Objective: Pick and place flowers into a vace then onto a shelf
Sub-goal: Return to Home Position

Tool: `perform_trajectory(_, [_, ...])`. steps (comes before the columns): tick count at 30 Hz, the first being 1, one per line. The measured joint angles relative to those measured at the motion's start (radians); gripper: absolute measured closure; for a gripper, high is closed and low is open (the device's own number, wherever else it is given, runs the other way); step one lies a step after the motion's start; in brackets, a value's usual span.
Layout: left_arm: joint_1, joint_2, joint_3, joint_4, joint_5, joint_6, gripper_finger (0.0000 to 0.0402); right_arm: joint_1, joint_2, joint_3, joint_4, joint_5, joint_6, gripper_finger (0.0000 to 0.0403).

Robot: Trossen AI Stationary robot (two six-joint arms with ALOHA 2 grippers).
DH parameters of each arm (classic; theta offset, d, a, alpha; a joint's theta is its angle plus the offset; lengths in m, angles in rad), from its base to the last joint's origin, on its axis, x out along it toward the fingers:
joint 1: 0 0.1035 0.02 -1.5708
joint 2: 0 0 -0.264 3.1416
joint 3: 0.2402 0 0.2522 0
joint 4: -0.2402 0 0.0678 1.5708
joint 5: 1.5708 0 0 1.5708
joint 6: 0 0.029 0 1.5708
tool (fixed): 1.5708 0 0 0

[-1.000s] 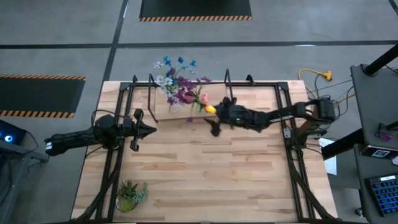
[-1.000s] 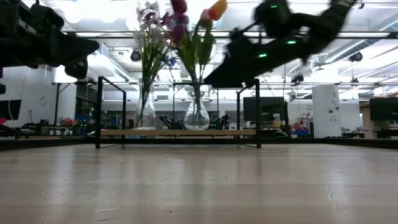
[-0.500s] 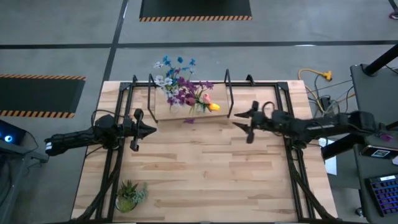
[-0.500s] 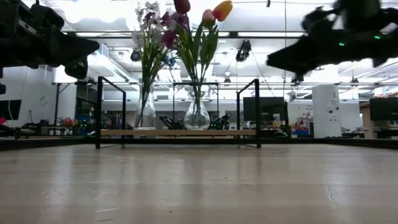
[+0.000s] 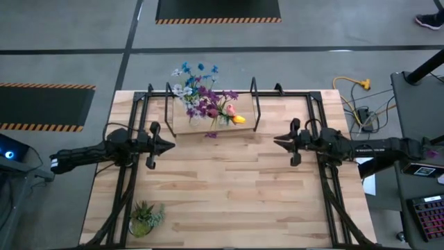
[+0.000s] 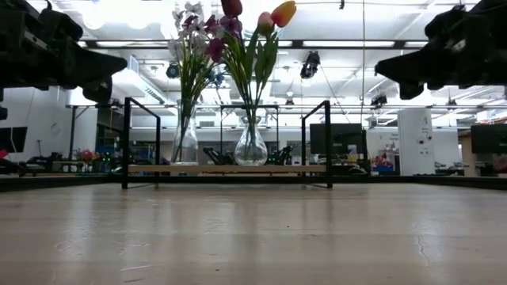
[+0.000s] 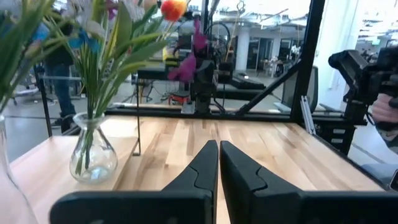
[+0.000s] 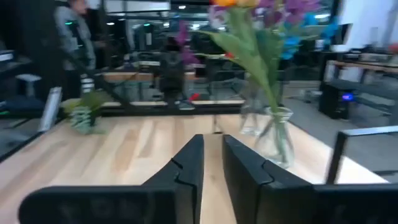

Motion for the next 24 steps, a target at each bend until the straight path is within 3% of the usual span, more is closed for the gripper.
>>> perform_trajectory(15, [-0.002, 0.000, 0.000, -0.033, -0.055, 0.003, 0.0402, -0.001, -0.283, 0.000, -0.381, -0.026, -0.025, 0.0376])
perform_trajectory(24, [-0.002, -0.001, 0.000, -0.023, -0.053, 0.026, 0.0402, 0.000, -0.436, 0.001, -0.450, -0.049, -0.007, 0.0376])
